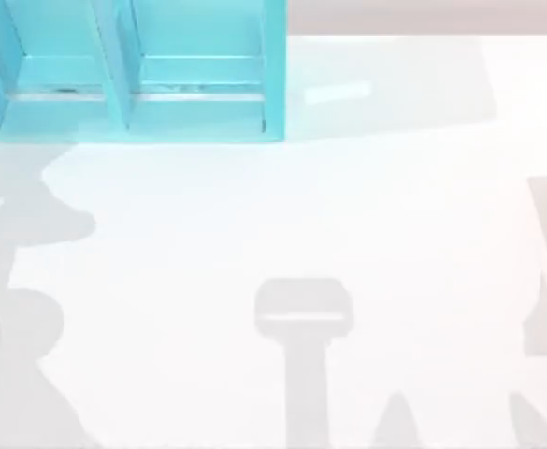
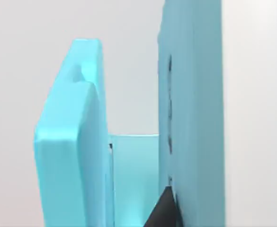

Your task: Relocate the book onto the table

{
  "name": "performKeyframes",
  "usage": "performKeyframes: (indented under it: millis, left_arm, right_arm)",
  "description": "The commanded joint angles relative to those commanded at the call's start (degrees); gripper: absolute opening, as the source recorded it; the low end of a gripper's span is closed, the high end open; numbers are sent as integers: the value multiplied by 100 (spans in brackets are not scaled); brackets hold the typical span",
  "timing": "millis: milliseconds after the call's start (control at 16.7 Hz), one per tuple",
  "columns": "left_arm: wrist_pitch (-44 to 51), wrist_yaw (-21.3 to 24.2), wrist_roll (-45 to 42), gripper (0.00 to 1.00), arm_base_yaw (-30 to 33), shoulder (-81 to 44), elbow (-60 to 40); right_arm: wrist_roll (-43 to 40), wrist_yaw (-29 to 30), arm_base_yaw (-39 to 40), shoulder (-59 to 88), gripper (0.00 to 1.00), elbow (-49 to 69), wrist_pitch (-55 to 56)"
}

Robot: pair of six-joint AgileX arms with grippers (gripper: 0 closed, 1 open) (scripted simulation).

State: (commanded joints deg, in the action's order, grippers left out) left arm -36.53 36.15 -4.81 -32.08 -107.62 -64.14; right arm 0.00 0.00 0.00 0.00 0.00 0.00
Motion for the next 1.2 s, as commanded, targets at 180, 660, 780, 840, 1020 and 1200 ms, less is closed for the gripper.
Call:
performKeyframes:
  millis: [180, 660, 780, 840, 1020, 1200]
  left_arm:
    - [704, 345, -80, 0, -383, 1329, 583]
    - [1487, 732, -187, 0, -835, 2579, 1227]
    - [1478, 720, -193, 0, -806, 2541, 1225]
    - [1478, 720, -193, 0, -806, 2541, 1225]
    - [1712, 883, 123, 0, -1008, 2822, 1063]
    - [2333, 1301, 925, 0, -1489, 3496, 695]
  right_arm:
    - [0, 0, 0, 0, 100, 0, 0]
    - [0, 0, 0, 0, 100, 0, 0]
    - [0, 0, 0, 0, 100, 0, 0]
    - [0, 0, 0, 0, 100, 0, 0]
    - [0, 0, 0, 0, 100, 0, 0]
    - [0, 0, 0, 0, 100, 0, 0]
